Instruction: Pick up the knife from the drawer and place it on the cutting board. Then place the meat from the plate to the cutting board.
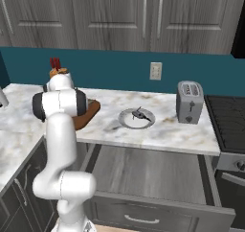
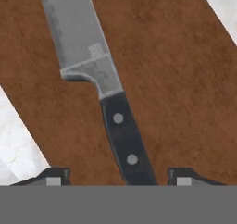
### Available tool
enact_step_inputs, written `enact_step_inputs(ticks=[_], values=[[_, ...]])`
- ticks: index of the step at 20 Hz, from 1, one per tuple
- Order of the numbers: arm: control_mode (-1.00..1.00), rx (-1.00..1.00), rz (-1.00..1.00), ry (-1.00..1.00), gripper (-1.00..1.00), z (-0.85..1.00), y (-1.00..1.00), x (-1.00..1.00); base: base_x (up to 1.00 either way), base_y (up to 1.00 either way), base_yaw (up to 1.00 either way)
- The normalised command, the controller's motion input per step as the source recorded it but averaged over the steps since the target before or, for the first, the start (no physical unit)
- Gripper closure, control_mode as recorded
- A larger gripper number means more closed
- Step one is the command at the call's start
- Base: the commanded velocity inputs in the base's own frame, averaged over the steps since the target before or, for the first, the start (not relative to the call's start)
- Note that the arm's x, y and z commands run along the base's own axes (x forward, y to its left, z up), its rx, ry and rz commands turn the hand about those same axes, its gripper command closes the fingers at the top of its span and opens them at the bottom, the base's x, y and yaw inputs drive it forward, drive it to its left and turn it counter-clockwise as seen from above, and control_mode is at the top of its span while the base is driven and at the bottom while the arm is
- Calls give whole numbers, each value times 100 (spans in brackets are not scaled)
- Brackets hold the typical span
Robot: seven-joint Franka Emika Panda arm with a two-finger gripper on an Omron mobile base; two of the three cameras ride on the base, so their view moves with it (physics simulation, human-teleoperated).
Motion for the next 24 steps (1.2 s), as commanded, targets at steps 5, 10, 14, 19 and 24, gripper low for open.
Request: enact_step_inputs(ticks=[5, 10, 14, 19, 24], values=[[-100, 1, 0, 0, -100, 15, -2, -1, 0, 0, 0], [-100, 0, 0, 0, -100, 18, -11, -5, 0, 0, 0], [-100, 0, 0, -1, -100, 14, -31, -21, 0, 0, 0], [-100, 0, 0, -5, -100, 12, -42, -25, 0, 0, 0], [-100, 0, 0, -4, -100, 7, -44, -27, 0, 0, 0]])
